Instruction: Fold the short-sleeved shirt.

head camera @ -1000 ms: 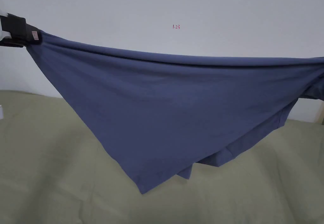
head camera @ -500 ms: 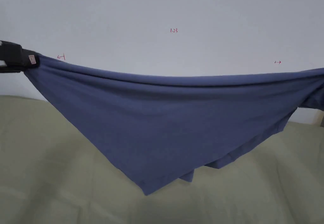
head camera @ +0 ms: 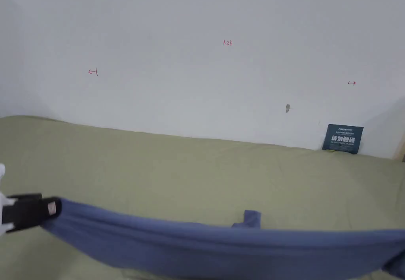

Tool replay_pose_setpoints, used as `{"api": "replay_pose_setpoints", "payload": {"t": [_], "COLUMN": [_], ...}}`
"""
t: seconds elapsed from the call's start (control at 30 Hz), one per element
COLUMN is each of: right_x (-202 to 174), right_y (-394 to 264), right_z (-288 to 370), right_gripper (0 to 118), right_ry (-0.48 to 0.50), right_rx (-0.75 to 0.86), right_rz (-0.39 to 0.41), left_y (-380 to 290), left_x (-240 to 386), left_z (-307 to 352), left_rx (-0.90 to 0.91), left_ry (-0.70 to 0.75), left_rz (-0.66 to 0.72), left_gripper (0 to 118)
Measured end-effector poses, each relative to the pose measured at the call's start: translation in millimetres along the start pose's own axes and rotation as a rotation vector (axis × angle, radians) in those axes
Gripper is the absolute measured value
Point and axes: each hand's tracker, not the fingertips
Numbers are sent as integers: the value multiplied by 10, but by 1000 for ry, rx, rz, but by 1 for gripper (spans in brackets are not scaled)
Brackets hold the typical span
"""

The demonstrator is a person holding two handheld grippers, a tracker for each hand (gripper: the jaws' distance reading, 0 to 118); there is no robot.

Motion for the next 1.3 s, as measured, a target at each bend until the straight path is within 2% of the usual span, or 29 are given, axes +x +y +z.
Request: {"api": "replay_pose_setpoints", "payload": {"t": [0.1,0.2,0.3,0.5,0.53,0.57,0.6,0.63,0.67,0.7,0.77,0.87,0.93,1.0,1.1,1.13,1.17,1.2,1.23,1.27,1.3], "right_x": [25,21,23,-46,-51,-62,-75,-76,-105,-155,-256,-500,-755,-1062,-1524,-1713,-1843,-1972,-2076,-2218,-2314], "right_y": [-392,-729,-992,-1197,-1209,-1226,-1246,-1258,-1256,-1235,-1136,-894,-766,-678,-773,-847,-916,-990,-1067,-1144,-1233], "right_z": [90,161,208,223,233,245,272,312,378,447,588,745,889,992,1156,1186,1210,1221,1215,1193,1166], "right_gripper": [4,4,4,4,9,21,46,64,64,64,64,64,64,63,63,61,61,60,54,19,1], "right_ry": [18,22,29,25,33,46,66,77,108,105,110,54,1,-37,-86,-86,-81,-86,-88,-85,-81], "right_rx": [-76,-140,-176,-221,-218,-217,-203,-189,-180,-161,-99,-13,77,109,199,224,206,191,152,96,52], "right_rz": [-8,-10,-34,-6,-11,-17,-27,-30,-41,-39,-50,-65,-61,-93,-90,-79,-80,-69,-43,-13,31], "left_y": [-394,-734,-1023,-1373,-1408,-1441,-1470,-1478,-1479,-1386,-1171,-1091,-981,-945,-1106,-1196,-1282,-1399,-1525,-1654,-1805], "left_x": [-106,-171,-182,-246,-239,-229,-183,-134,-84,-43,155,599,1005,1326,1958,2134,2278,2425,2566,2700,2808], "left_z": [82,155,232,283,294,316,359,373,399,478,562,600,594,560,523,506,475,463,457,416,419], "left_rx": [-62,-156,-172,-214,-226,-222,-210,-203,-203,-158,-123,-31,23,95,145,153,134,129,131,118,140], "left_ry": [8,28,25,16,7,3,11,23,17,-8,17,114,180,223,200,168,149,169,170,208,267], "left_rz": [20,109,110,176,182,172,162,162,173,197,154,-31,-138,-194,-182,-190,-192,-226,-244,-282,-343], "left_gripper": [0,0,0,0,3,13,43,99,118,117,117,117,117,116,114,105,88,55,0,0,0]}}
